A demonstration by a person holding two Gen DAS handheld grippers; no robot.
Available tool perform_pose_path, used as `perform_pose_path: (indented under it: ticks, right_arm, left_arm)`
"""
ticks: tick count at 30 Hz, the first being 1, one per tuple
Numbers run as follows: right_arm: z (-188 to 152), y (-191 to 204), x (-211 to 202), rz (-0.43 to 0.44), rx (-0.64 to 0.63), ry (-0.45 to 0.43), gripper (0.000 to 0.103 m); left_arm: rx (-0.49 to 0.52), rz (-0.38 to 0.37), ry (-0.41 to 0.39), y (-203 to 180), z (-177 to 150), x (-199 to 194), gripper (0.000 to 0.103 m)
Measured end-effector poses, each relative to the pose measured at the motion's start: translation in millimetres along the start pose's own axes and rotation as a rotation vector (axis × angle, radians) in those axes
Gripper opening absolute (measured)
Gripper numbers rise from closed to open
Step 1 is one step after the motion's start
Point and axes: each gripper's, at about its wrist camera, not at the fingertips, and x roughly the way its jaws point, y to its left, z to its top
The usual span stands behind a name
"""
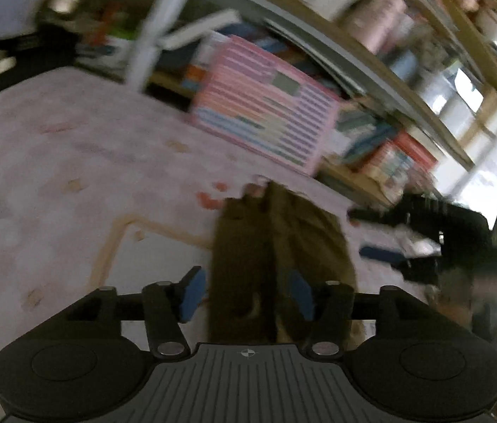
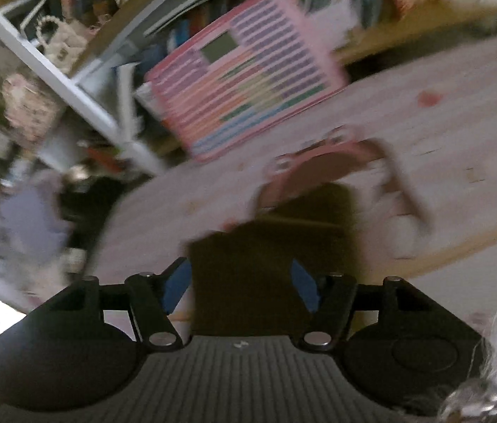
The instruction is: Fold clothes
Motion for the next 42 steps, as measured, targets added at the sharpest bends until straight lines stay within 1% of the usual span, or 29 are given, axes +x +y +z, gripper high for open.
perform_pose_path:
  ticks: [2,3,6,8,9,10,12,14,16,17,18,19,20,21,22,24,26,28,29,31,35,39,42]
  right_arm:
    - [-18.6,-4.3,-10.3,-0.068,-0.026,-0.022,0.062]
    - [-27.8,-6.6,-14.6,-0.099,-0.034,-0.028,0.062]
    - [-50.0,-12.1,-16.5,-0.158,-0.016,-0.014,0.062]
    - [-59.8,-13.6,-15.0,-0.176,0.002,-0.012,0.062]
    - [-62.7,-12.7,-13.0,-0.178,0.008,-0.016,0.062]
    - [-64.8,-10.8,-10.5,-0.182,0.005,-0.023,0.062]
    - [-66.1,-5.2,-3.5,-0.204,-0.012,-0.029,0.059]
    - [-65.0,0.6,1.8,-0.217,-0.017,-0.029,0.058]
    - [-62.9,4.4,1.7,-0.207,-0.020,-0.043,0.058]
    - [-62.3,5.8,0.8,-0.195,-0.020,-0.053,0.059]
    - [-61.7,7.0,1.1,-0.189,-0.021,-0.058,0.060]
    - [-61.3,8.0,3.6,-0.196,-0.023,-0.054,0.060]
    - [-61.5,8.7,8.4,-0.213,-0.026,-0.040,0.060]
    - [-62.0,9.2,13.1,-0.227,-0.030,-0.026,0.060]
    - [-63.1,9.3,17.3,-0.234,-0.035,-0.013,0.060]
    - [-65.4,9.6,20.5,-0.244,-0.045,-0.016,0.060]
    - [-65.1,8.3,18.9,-0.238,-0.038,-0.023,0.060]
    - [-63.6,6.2,16.1,-0.229,-0.022,-0.027,0.060]
    - [-62.8,5.4,14.2,-0.226,-0.015,-0.029,0.060]
    - [-62.0,4.2,9.4,-0.228,-0.009,-0.036,0.060]
    - [-63.7,0.5,-2.2,-0.228,0.012,-0.042,0.060]
    - [-69.6,-4.0,-15.6,-0.236,0.030,-0.044,0.061]
    - [-75.2,-4.9,-25.6,-0.242,0.032,-0.046,0.062]
  left_arm:
    - [0.025,-0.033,0.031,-6.3,10.2,20.2,0.060]
    - [0.027,-0.033,0.047,-9.2,15.5,31.3,0.060]
    - [0.043,-0.023,0.068,-16.3,25.4,55.9,0.057]
    - [0.057,-0.032,0.099,-18.5,26.9,67.4,0.055]
    - [0.058,-0.041,0.124,-18.3,26.4,73.9,0.041]
    - [0.056,-0.053,0.154,-17.6,25.6,80.8,0.020]
    - [0.069,-0.073,0.172,-16.7,24.2,85.2,0.012]
    - [0.110,-0.095,0.104,-21.2,28.8,70.7,0.011]
    - [0.166,-0.110,0.041,-27.1,35.3,54.0,0.012]
    - [0.164,-0.101,0.039,-24.7,37.4,52.6,0.012]
    - [0.145,-0.087,0.062,-19.1,37.9,57.9,0.014]
    - [0.123,-0.060,0.115,-10.7,36.5,70.0,0.019]
    - [0.099,-0.031,0.185,-1.1,33.2,85.8,0.021]
    - [0.069,-0.030,0.221,7.5,30.8,96.7,0.021]
    - [0.048,-0.040,0.223,11.7,30.0,98.6,0.022]
    - [0.027,-0.058,0.216,14.6,30.4,95.9,0.023]
    - [0.044,-0.059,0.214,14.0,32.4,90.5,0.027]
    - [0.042,-0.061,0.197,16.6,33.9,81.9,0.036]
    - [0.040,-0.063,0.188,18.0,34.7,77.4,0.037]
    - [0.032,-0.071,0.170,19.2,35.0,69.6,0.049]
    - [0.014,-0.084,0.148,19.8,32.3,54.3,0.054]
    - [0.011,-0.061,0.139,17.4,23.5,41.5,0.058]
    - [0.030,-0.047,0.133,12.6,17.3,33.9,0.060]
